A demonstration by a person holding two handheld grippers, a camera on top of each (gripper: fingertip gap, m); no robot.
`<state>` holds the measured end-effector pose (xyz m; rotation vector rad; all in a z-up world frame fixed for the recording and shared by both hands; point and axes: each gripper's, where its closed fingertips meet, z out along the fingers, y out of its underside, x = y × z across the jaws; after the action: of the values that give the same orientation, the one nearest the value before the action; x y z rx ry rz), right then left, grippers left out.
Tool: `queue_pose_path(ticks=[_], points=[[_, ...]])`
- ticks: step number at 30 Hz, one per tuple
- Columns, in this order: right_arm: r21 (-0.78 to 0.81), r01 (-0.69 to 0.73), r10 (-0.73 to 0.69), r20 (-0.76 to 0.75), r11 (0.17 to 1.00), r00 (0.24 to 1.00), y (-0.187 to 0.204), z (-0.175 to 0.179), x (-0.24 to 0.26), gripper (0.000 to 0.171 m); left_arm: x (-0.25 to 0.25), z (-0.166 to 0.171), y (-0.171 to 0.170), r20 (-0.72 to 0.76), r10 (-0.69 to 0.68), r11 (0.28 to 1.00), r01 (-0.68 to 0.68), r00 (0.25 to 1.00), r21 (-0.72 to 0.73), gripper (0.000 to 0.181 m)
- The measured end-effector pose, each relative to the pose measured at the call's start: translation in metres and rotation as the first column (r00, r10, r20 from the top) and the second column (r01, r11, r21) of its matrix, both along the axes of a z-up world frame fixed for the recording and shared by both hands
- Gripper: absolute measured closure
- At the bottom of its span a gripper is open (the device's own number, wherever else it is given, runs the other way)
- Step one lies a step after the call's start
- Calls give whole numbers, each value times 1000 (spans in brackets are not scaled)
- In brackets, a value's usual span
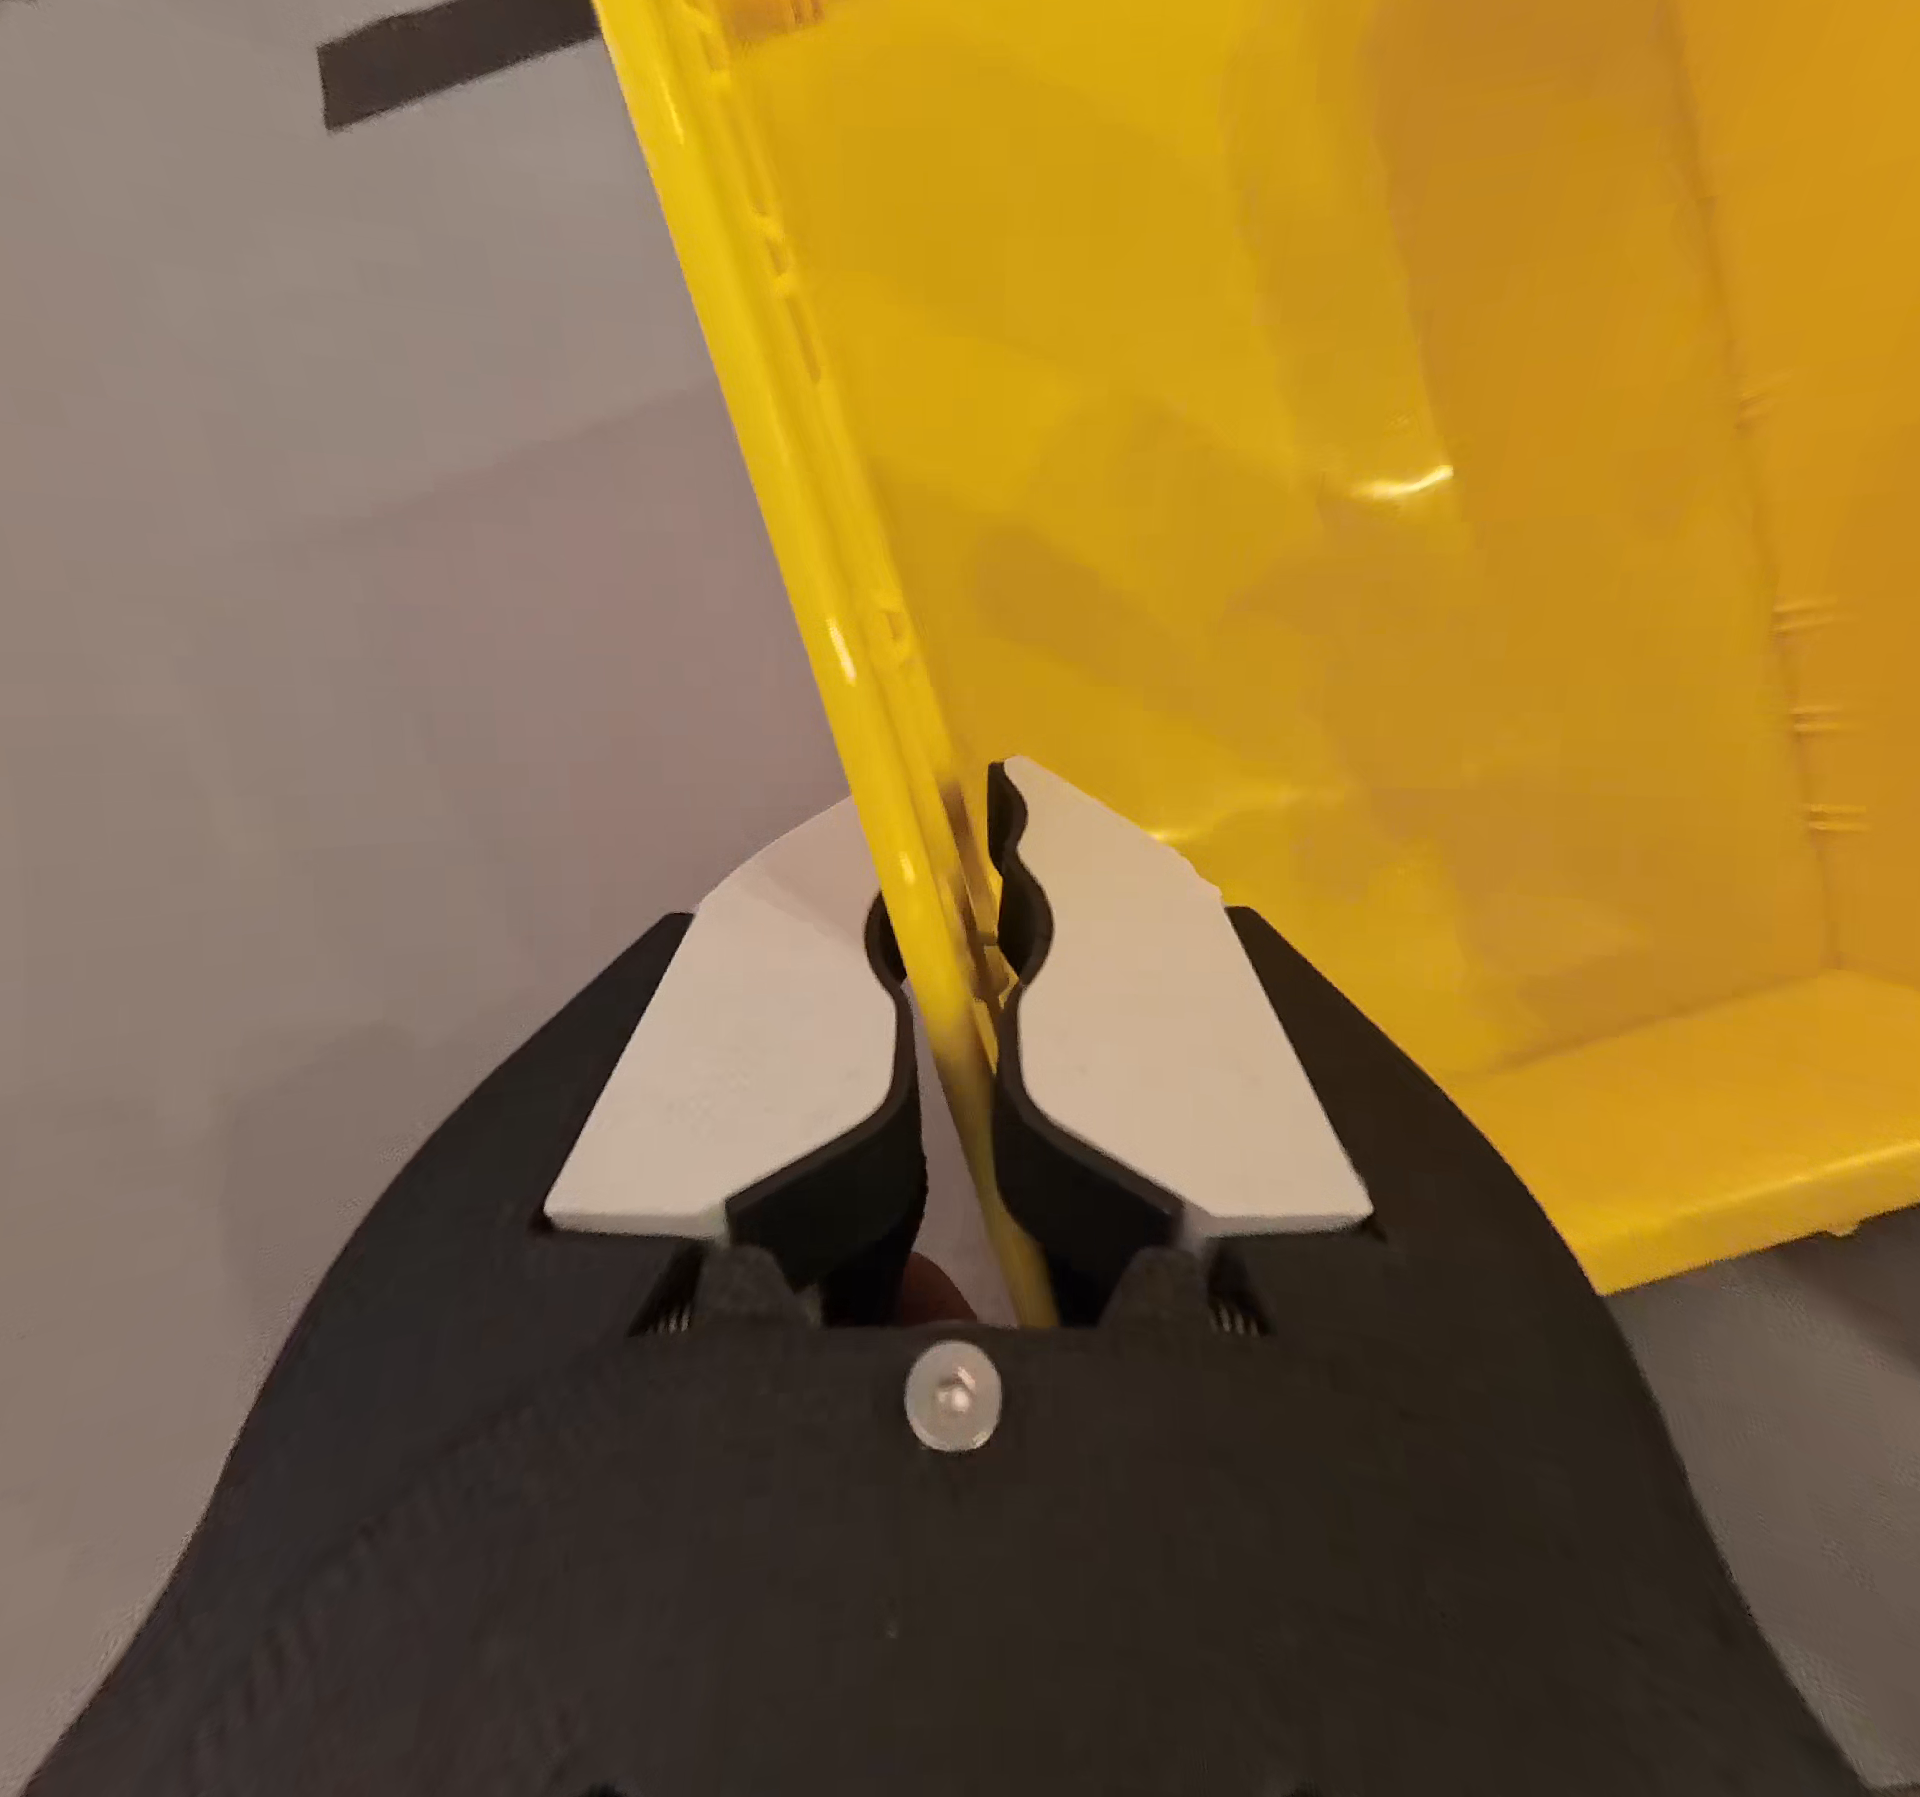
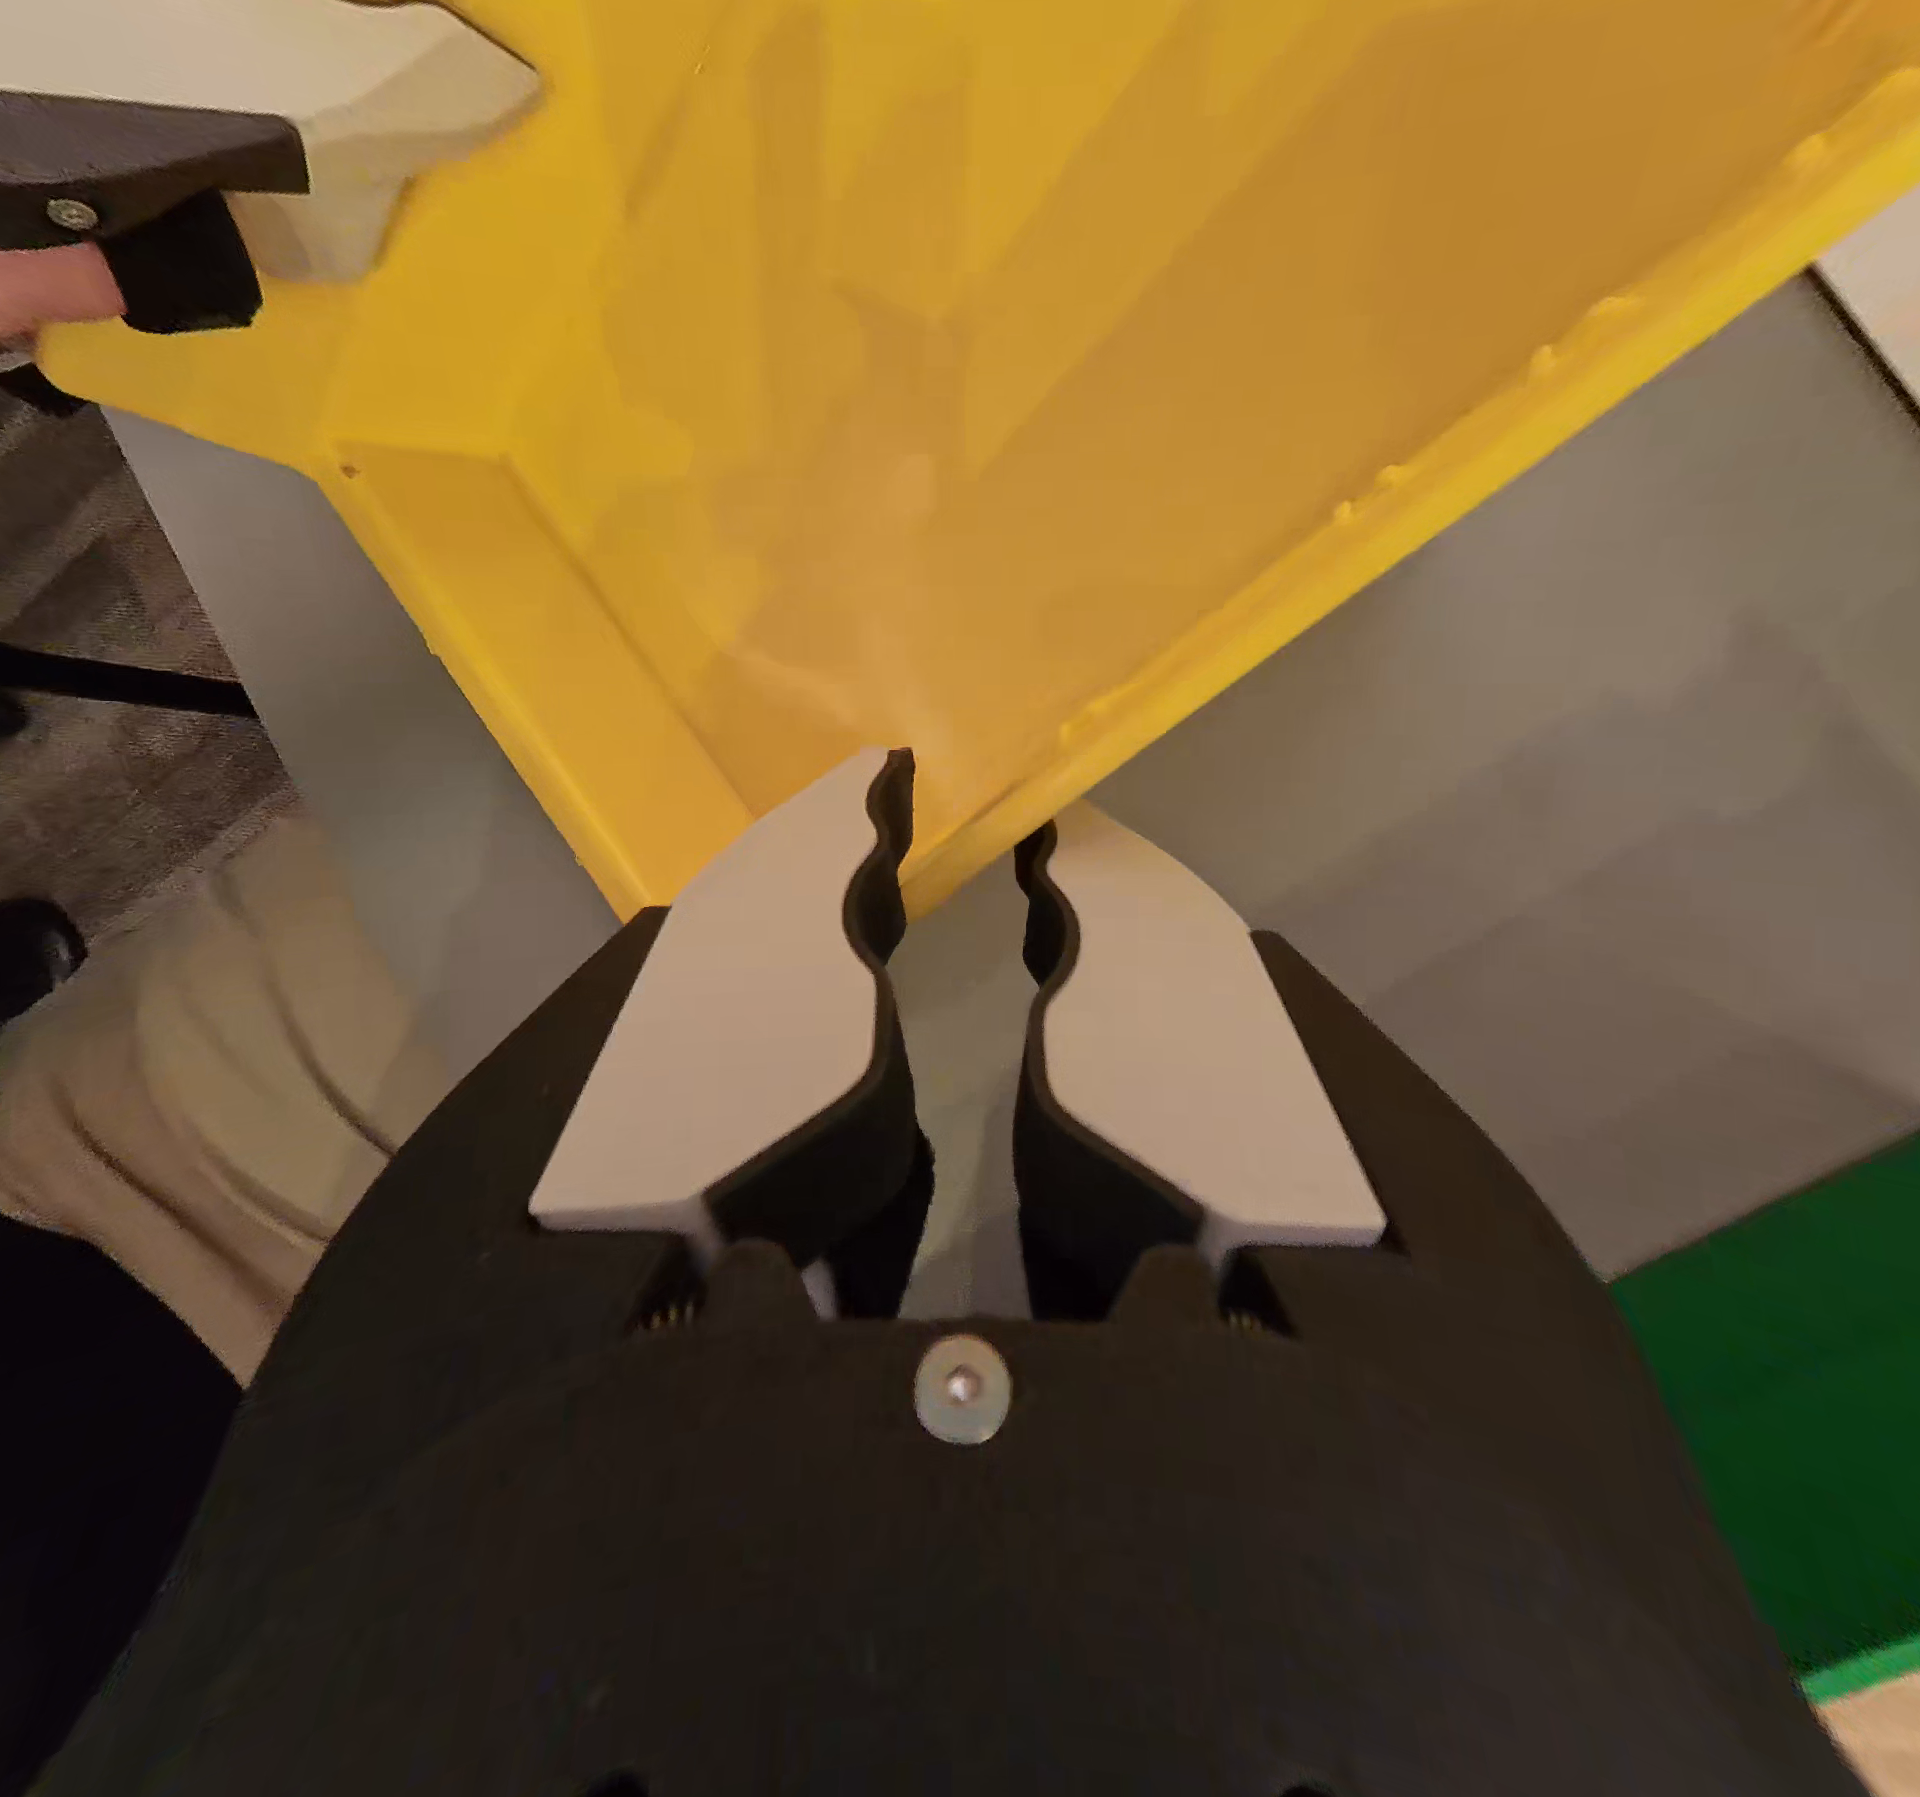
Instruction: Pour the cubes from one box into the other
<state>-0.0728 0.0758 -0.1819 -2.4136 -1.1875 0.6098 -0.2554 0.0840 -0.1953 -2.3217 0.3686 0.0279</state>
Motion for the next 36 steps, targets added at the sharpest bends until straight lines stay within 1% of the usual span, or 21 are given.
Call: queue_pose_path(ticks=[1,6,8,11,13,15,17,21,22,24,27,31,33,36], points=[[-2,-1,1,4,1000,1000,3,-1,-2,158,-1,-3,1,15,2,1000,-1,1000,-10,172],[-45,21,-21,4,999,1000,21,-11,-9,158,-6,-17,7,15,-11,998,12,1000,-65,167],[-69,28,-29,-3,997,1000,27,-16,-10,158,-7,-20,10,43,-5,998,7,999,-60,165],[-134,44,-48,-23,990,999,31,-26,-12,156,-8,-27,12,34,-14,997,16,999,-74,163],[-134,64,-72,-50,989,996,35,-26,-13,154,-9,-29,14,33,-12,998,14,999,-68,163],[-137,67,-77,-66,988,995,36,-26,-14,152,-7,-29,15,71,-18,997,23,997,-70,159],[-107,73,-83,-85,992,993,37,-20,-12,148,-6,-28,15,101,-27,997,35,995,-73,157],[20,113,-109,-141,993,984,39,8,4,128,-11,-16,13,139,-27,999,32,990,-33,148],[48,115,-105,-180,992,978,35,18,8,125,-13,-13,11,149,-27,999,33,988,-35,143],[89,120,-96,-242,989,966,23,33,19,126,-13,-6,5,186,-51,997,60,981,-45,136],[184,142,-99,-224,973,970,9,47,54,119,-17,-2,-2,204,-66,996,78,977,-52,130],[297,243,-165,-265,923,950,-9,80,121,117,-19,-6,-7,229,-69,994,87,971,-72,126],[354,334,-253,-256,874,933,-11,89,172,114,-17,-7,-8,236,-71,993,91,969,-75,127],[362,465,-413,-214,808,885,-10,89,254,108,-10,-8,-8,231,-90,991,111,969,-81,127]])
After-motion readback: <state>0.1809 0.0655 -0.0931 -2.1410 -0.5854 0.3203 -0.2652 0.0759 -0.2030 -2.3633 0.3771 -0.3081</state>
